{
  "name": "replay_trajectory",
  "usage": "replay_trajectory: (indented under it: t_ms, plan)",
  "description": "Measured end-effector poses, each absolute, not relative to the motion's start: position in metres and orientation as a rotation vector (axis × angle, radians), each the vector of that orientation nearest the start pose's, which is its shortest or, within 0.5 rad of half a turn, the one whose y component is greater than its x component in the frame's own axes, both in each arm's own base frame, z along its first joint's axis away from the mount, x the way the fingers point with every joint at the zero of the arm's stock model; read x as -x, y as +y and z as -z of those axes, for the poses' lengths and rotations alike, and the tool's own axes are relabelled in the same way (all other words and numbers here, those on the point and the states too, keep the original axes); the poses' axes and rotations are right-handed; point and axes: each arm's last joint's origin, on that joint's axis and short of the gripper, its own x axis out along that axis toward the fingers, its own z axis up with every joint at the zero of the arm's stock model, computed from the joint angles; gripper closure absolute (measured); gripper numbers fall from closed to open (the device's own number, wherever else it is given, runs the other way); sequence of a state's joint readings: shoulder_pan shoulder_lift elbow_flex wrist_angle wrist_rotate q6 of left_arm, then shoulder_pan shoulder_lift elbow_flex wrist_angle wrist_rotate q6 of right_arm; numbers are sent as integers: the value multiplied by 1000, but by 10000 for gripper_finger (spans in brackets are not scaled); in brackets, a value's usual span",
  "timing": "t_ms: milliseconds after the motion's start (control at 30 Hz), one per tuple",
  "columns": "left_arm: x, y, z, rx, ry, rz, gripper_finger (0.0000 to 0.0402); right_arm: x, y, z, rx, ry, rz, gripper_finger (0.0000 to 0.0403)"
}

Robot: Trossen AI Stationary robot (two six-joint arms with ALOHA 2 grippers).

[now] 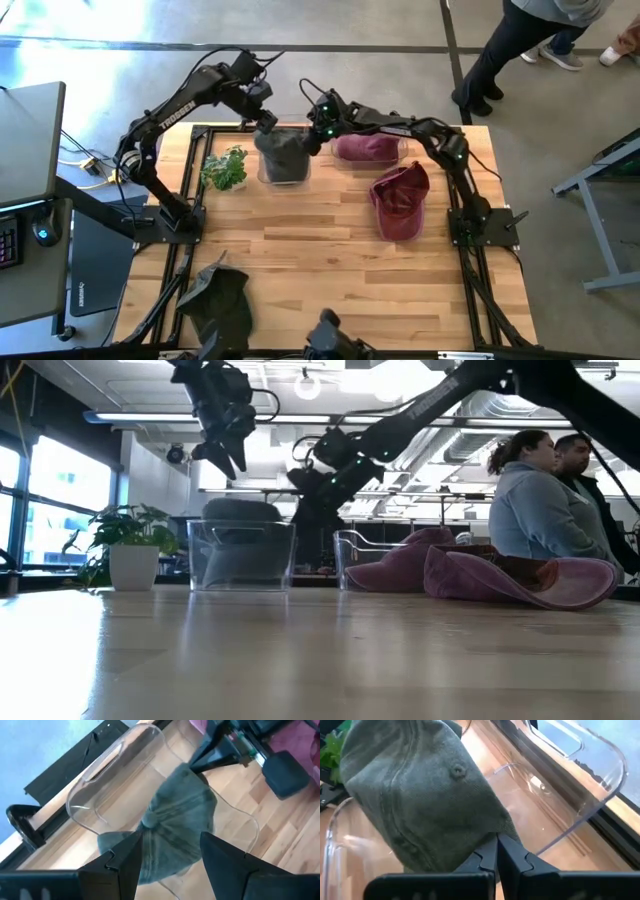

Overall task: Pick & Place hat
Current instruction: Put the right black cap into the left transparent bin

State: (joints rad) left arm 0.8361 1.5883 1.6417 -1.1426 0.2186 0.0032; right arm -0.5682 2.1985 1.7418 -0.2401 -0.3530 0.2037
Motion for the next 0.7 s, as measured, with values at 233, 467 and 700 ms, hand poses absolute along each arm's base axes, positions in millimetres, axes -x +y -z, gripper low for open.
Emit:
replay_trajectory:
  t_ms: [233, 467, 700]
  plan:
    - [-225, 214, -357, 526, 970, -557, 211, -427, -263, -194, -491, 586, 288, 398]
    - [-214, 197, -367, 583, 1137, -720, 213, -422, -266, -211, -495, 532, 290, 396]
    - [-187, 205, -345, 759, 1287, -865, 287, -418, -264, -226, -503, 515, 292, 400]
